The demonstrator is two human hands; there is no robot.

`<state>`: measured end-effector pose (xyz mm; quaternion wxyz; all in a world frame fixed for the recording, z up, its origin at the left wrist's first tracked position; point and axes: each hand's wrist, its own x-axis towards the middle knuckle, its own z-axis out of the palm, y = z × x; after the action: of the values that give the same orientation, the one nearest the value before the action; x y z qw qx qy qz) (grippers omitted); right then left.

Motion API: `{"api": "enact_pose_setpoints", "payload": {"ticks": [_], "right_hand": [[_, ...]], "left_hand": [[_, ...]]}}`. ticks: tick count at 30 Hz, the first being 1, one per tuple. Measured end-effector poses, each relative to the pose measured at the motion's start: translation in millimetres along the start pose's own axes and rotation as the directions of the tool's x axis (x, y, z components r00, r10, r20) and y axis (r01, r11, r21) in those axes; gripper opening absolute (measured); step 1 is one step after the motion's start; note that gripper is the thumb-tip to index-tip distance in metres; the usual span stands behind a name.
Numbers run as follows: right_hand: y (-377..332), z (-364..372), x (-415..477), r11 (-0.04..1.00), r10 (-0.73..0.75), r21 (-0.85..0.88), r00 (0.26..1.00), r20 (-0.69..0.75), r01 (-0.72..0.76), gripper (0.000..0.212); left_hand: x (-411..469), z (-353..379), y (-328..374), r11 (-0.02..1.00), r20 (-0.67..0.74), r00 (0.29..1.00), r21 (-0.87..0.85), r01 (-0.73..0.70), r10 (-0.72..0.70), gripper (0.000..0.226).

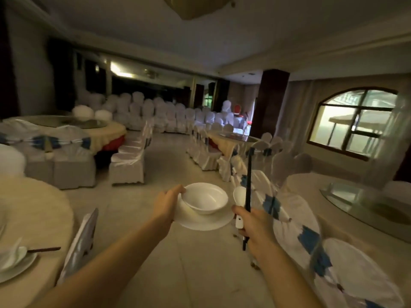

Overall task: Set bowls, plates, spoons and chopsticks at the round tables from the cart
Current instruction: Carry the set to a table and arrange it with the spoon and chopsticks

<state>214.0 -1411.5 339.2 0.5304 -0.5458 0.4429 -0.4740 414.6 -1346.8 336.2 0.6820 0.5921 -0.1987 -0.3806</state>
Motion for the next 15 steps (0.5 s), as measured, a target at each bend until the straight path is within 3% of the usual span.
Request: {"api": "enact_pose_setpoints", "payload": {"ticks": [7,15], "right_hand": [[5,93,185,0.997,0.075,0.008,0.974,0.213,-0.078,0.013],[24,243,386,0.998,0.054,0.023,0.941,0.334,-0.066,0.014]], "left_hand": [[160,8,43,0.998,-0.189,0.981,-0.027,-0.057,0.051,0.033],[385,-13,71,0.992,-0.298,0.949,-0.046,-0.119,0.100,0.051]]}}
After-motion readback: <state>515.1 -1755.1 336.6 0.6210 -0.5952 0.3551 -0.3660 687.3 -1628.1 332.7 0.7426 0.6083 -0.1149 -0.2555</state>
